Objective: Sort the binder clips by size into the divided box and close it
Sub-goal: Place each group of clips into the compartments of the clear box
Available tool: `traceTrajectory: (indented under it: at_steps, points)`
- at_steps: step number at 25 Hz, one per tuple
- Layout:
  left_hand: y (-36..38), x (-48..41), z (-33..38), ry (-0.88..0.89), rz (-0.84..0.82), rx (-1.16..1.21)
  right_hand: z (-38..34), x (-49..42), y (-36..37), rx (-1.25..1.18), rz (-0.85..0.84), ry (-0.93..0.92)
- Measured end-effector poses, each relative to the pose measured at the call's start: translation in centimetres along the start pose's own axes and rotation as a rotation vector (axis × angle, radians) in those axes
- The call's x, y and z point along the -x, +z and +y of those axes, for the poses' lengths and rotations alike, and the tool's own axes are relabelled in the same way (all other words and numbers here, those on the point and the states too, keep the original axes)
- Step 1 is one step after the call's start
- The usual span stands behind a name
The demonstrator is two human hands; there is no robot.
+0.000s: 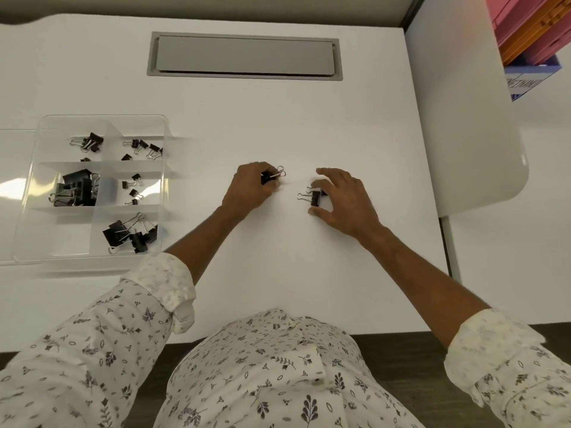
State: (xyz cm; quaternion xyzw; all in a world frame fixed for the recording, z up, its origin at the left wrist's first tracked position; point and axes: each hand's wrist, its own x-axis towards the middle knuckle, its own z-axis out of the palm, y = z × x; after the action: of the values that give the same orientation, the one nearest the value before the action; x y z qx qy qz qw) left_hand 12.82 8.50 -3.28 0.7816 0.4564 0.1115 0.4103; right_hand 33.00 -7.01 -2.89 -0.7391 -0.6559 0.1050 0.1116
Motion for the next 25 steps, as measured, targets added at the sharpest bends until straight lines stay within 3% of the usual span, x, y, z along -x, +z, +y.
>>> traceTrajectory:
  at_steps: [4, 7, 10, 15, 20, 25]
  points:
    - [-1.5, 3.1, -0.5, -0.107, -0.042, 0.345, -3.4, -0.5, 0.3, -0.207, 0.081, -0.014]
    - [-3.3, 6.0, -0.6, -0.181, -0.146, 0.789, -7.9, -1.4, 0.1, -0.618, 0.111, 0.100]
    - [-5.5, 8.3, -1.2, -0.265, -0.165, 1.034, -12.7, -2.2, -0.1, -0.936, 0.100, 0.241]
    - [-9.7, 12.4, -3.4, -0.331, -0.081, 1.144, -19.1, -3.4, 1.0, -1.044, 0.025, 0.194]
    - [-16.6, 17.5, -8.6, -0.439, 0.262, 1.155, -27.1, -5.7, 2.7, -1.256, -0.144, 0.318]
    - [-23.3, 20.2, -14.1, -0.528, 0.455, 1.000, -36.6, -8.2, 4.7, -1.245, -0.234, 0.258]
